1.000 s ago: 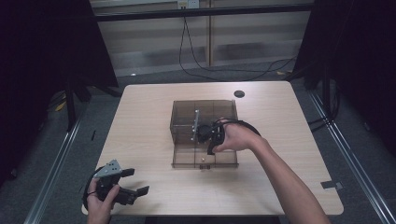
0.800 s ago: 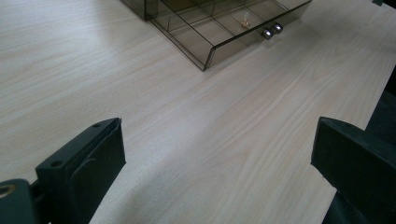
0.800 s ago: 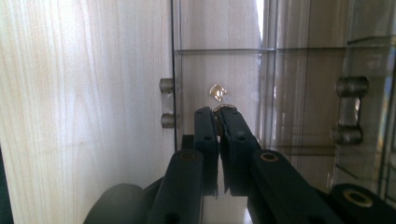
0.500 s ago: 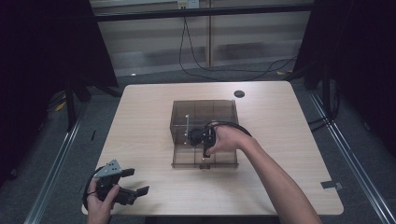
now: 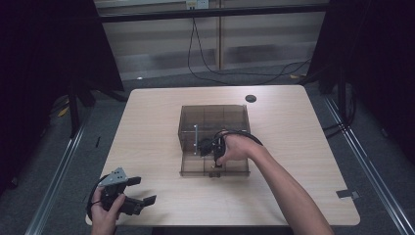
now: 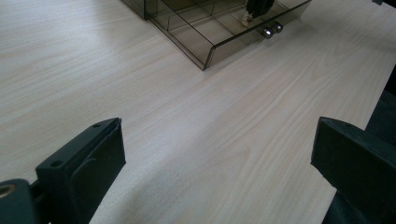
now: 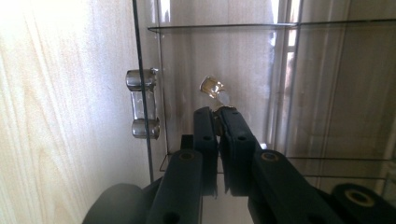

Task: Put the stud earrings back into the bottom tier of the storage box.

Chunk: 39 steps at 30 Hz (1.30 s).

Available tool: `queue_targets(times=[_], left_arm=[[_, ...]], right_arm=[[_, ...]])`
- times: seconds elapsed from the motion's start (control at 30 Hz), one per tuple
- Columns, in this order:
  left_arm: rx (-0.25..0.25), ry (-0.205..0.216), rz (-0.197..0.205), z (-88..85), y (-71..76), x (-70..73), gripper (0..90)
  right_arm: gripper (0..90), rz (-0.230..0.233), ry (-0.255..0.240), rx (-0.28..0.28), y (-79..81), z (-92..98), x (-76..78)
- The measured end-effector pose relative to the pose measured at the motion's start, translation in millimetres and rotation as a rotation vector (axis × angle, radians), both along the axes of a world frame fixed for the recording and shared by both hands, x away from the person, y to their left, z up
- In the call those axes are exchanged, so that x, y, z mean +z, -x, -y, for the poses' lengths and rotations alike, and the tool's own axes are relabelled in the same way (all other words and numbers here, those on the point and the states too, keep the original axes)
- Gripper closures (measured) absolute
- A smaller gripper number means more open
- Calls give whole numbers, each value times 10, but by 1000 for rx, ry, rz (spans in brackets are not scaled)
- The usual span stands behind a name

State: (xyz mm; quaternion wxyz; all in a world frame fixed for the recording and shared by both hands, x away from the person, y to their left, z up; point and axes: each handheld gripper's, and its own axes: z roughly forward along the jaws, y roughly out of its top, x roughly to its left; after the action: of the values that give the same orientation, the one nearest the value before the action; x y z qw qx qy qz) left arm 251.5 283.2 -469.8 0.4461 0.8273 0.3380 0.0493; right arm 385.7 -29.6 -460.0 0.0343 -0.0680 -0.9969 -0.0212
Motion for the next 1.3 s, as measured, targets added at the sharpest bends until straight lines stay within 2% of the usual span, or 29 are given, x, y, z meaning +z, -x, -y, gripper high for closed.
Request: queue_targets(times=[0.03,0.2,0.33,0.43,0.57,0.6,0.67,0.77,0.83,0.87,0.93,1.0,1.2,1.3], left_arm=[[0,2,-1,0,1,1,27],[-1,2,-2,1,-6,-3,28],[8,8,-8,1,-9,-8,28],[12,-3,-6,-1,-19,-8,27],[12,3,-12,-3,-26,-25,27],[14,2,-15,-8,-26,-26,27],[20,8,-16,-14,-26,-28,28],[10,5,-13,-8,-26,-26,28],[10,2,-14,-3,-24,-26,28],[10,4,-15,-4,-25,-25,28],[8,6,-13,-1,-22,-23,28],[8,1,-10,4,-20,-24,28],[3,-1,-7,3,-10,-12,28],[0,1,-4,9,-5,-9,28]], right_arm=[[854,-1,-15,-5,1,4,-23],[851,-9,9,-12,-4,16,-35],[842,-16,6,-10,-6,18,-38],[830,-7,-4,-1,-25,30,-47],[796,-11,-5,-4,-29,43,-43],[788,-11,-28,-10,-25,48,-56],[773,5,-19,-23,-24,51,-26],[700,13,-41,-26,-26,65,7],[685,35,-59,-17,-17,80,48],[678,36,-60,-38,-7,85,69],[667,43,-86,-43,-5,109,113],[652,66,-102,-62,11,129,145],[592,87,-139,-89,38,224,193],[558,103,-191,-113,68,297,216]])
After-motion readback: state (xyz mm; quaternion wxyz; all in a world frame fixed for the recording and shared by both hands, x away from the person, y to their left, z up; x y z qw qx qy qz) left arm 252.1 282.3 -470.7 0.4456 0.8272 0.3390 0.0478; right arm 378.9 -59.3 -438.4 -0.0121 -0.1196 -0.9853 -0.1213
